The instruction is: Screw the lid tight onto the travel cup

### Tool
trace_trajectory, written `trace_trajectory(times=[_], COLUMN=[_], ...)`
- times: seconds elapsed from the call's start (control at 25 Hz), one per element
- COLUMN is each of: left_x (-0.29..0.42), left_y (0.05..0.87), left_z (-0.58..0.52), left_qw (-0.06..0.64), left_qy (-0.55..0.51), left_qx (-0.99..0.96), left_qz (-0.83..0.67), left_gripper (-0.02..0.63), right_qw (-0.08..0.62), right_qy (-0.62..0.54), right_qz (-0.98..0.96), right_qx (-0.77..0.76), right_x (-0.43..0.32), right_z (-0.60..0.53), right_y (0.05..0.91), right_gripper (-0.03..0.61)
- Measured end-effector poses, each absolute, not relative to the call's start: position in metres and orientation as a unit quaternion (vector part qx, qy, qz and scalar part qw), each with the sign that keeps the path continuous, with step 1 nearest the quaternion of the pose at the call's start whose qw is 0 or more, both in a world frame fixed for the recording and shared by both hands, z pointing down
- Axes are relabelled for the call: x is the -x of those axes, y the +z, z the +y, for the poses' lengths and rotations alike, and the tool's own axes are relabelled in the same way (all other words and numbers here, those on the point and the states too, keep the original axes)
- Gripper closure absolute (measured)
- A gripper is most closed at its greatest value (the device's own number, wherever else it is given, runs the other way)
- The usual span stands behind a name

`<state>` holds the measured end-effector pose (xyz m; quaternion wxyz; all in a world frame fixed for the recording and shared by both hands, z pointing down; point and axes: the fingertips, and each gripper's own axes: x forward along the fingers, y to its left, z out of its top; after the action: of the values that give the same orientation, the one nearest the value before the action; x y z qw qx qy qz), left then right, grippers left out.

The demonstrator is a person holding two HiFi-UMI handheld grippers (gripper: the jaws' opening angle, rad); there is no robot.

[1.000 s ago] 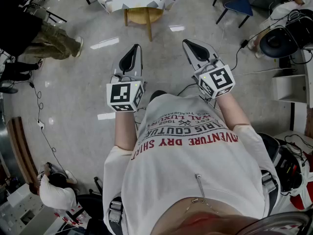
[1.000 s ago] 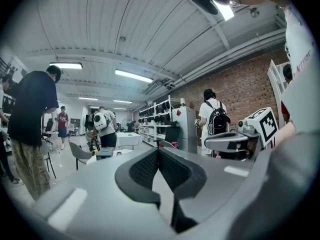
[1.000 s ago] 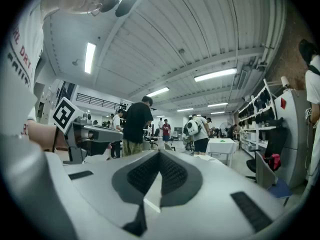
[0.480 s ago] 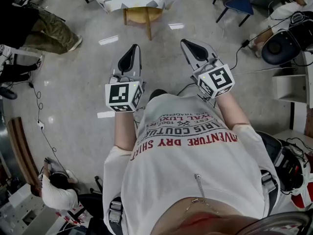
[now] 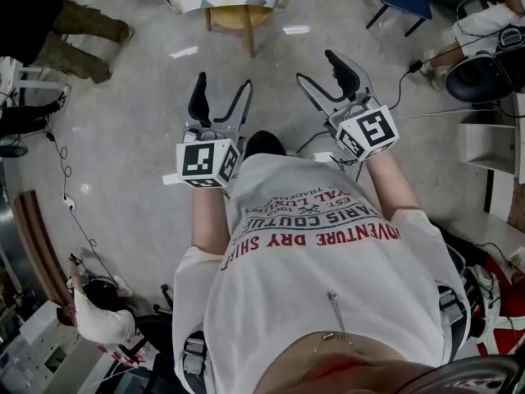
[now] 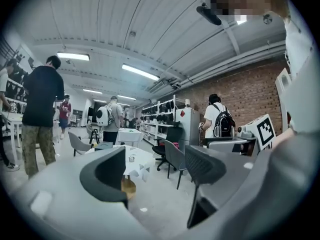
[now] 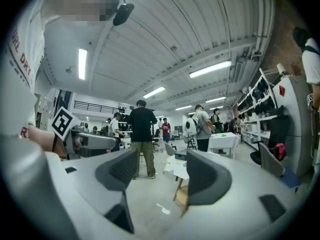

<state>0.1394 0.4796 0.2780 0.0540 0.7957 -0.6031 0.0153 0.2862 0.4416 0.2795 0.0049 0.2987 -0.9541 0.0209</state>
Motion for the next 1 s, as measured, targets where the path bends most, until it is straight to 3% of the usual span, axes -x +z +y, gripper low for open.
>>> trace_trajectory(times=[0.48, 1.0], left_x=[-0.078, 0.039], left_y=[0.280, 0.292], left_z=[0.399, 0.219], left_qw=[0.073, 0.080], left_qy=[0.020, 0.033], left_qx=[-0.803, -0.856], left_qz=[-0.591, -0.509], left_gripper=[0.258, 0.258], right_qw=[0.037, 0.079], right_qy=[0.027, 0.028], right_qz=[-0.951, -0.929], right_qx=[-0.306, -0.360], right_x=[-0.225, -0.100], right_z=[0.358, 0.200], right_y=[0.278, 0.285], right_gripper=[0.299, 0.301])
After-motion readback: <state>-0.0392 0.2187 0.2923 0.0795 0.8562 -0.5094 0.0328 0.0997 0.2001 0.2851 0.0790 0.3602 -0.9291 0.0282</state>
